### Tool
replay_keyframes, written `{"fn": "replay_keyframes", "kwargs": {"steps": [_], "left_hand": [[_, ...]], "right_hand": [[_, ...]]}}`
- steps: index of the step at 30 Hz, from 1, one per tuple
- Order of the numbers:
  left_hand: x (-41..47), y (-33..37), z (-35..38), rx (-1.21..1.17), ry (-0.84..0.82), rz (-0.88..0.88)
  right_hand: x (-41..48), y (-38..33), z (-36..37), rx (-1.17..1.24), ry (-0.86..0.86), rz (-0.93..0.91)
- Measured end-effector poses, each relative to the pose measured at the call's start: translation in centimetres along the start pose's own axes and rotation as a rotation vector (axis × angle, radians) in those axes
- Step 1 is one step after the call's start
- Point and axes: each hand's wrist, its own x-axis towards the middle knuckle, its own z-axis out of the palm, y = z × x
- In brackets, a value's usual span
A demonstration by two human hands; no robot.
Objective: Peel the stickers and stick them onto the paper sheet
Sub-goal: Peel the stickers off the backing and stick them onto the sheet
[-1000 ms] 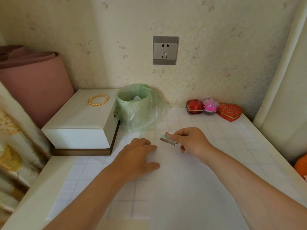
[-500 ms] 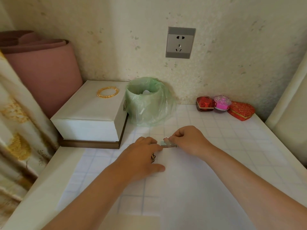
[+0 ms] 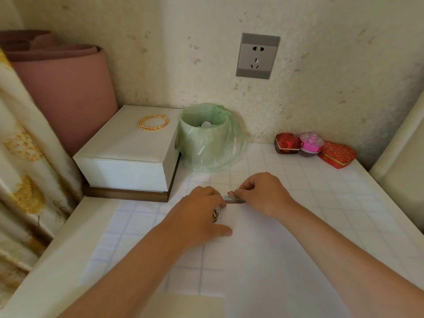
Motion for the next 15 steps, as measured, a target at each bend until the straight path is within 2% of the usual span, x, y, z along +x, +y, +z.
{"fn": "replay_keyframes", "kwargs": {"steps": [7, 12, 15], "left_hand": [[0.0, 0.0, 0.3, 0.182, -0.065, 0.127], [0.0, 0.4, 0.1, 0.234, -0.097, 0.115], [0.3, 0.7, 0.2, 0.234, -0.069, 0.104]], "right_hand": [[-0.2, -0.2, 0.1, -0.104, 0.026, -0.016], [-0.7, -0.7, -0.3, -0.226, 0.047, -0.025], [-1.1, -0.9, -0.4, -0.346, 0.118, -0.032]]}}
